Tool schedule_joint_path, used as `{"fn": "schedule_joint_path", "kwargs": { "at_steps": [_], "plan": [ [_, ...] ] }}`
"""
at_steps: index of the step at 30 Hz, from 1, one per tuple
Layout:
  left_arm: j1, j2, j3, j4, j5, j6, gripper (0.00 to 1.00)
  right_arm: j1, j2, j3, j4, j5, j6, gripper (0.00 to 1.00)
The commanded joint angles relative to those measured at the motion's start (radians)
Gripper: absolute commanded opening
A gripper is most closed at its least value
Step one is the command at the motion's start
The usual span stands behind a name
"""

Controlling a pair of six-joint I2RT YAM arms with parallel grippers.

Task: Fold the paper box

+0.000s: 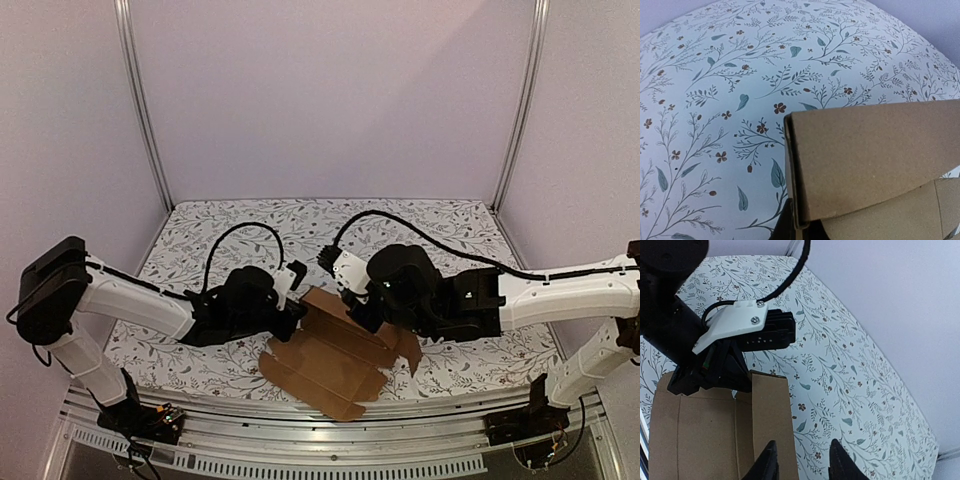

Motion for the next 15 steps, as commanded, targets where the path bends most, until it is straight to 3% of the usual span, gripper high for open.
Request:
{"fn": "schedule_joint_path", "kwargs": {
  "at_steps": [1, 4, 15],
  "plan": [
    [-0.021, 0.063, 0.031, -0.002, 0.04, 0.084, 0.0, -0.073, 0.03, 0.01, -0.016, -0.153, 0.156, 0.21],
    [-0.024, 0.095, 0.053, -0.005, 0.036, 0.113, 0.0, -0.116, 0.049, -0.003, 0.036, -0.218, 0.235, 0.0],
    [-0.049, 0.175, 0.109, 0.007, 0.031, 0.203, 0.0, -0.166, 0.176, -0.053, 0.248, -0.299, 0.421, 0.0]
  ]
}}
